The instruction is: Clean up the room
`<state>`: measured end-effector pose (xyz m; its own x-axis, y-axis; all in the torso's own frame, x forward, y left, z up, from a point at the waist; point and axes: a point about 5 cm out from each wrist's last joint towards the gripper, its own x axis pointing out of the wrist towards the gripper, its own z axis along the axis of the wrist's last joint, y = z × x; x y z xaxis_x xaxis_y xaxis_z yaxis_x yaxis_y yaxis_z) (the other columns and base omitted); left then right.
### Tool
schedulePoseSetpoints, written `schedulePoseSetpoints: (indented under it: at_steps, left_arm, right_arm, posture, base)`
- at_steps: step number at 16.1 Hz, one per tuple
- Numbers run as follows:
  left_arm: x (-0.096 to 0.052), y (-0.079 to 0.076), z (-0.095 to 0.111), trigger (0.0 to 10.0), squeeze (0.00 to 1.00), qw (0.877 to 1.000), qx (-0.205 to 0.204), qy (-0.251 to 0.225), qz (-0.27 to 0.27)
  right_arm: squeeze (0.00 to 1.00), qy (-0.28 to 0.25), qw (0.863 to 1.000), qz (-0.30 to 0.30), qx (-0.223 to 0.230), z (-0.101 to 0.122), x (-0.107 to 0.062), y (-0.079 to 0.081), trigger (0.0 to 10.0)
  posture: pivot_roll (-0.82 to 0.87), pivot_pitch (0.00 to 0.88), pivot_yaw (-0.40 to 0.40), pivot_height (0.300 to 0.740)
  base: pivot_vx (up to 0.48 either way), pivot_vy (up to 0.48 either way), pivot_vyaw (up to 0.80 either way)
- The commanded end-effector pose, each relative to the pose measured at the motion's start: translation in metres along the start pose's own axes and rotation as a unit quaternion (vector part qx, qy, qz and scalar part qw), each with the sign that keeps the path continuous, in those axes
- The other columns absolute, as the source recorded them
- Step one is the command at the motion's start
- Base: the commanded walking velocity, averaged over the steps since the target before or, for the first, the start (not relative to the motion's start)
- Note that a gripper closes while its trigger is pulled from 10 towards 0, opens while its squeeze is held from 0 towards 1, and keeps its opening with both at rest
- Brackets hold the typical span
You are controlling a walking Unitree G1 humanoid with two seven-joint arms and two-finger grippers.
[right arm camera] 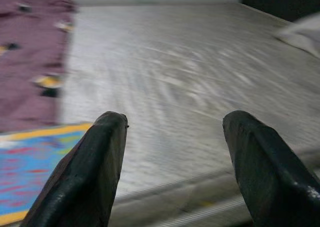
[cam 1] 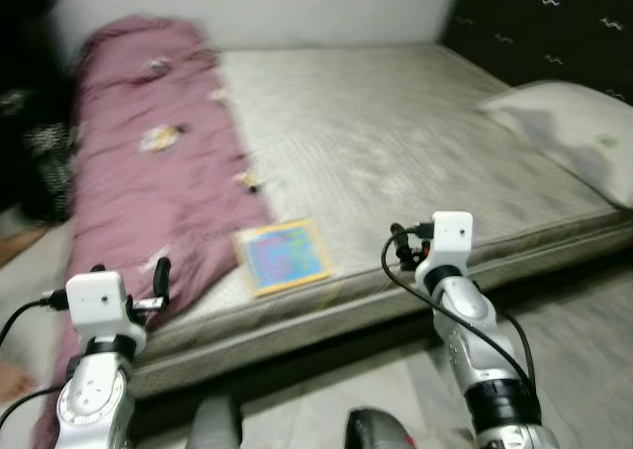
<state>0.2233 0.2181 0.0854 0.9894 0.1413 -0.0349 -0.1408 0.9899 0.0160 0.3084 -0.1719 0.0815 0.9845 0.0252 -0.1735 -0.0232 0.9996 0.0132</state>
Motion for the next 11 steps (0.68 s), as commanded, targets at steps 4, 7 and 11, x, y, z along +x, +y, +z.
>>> schedulePoseSetpoints:
  at_steps: [4, 7, 11]
  left_arm:
    - [0.0009, -0.0017, -0.0005, 10.0, 0.0, 1.0, 0.004, 0.005, 0.0]
    - [0.001, 0.0018, -0.0017, 10.0, 0.0, 1.0, 0.0, 0.011, 0.009]
    - [0.003, 0.0032, 0.0004, 10.0, 0.0, 1.0, 0.0, 0.012, 0.013]
  right_arm:
    - [0.0, -0.003, 1.0, -0.01, 0.0, 0.0024, 0.0026, -0.0047, 10.0]
    - [0.0, -0.003, 1.0, -0.012, -0.001, 0.0025, 0.0033, -0.0075, 10.0]
    - [0.0, -0.006, 1.0, -0.008, 0.004, 0.0041, 0.0044, -0.0073, 10.0]
  posture:
    - [-0.01, 0.0, -0.071, 0.635]
    - [-0.01, 0.0, -0.068, 0.635]
    - [-0.01, 0.0, -0.068, 0.615]
  base:
    - [0.327, 0.0, 0.0]
    - [0.0, 0.0, 0.0]
    - [0.0, 0.0, 0.0]
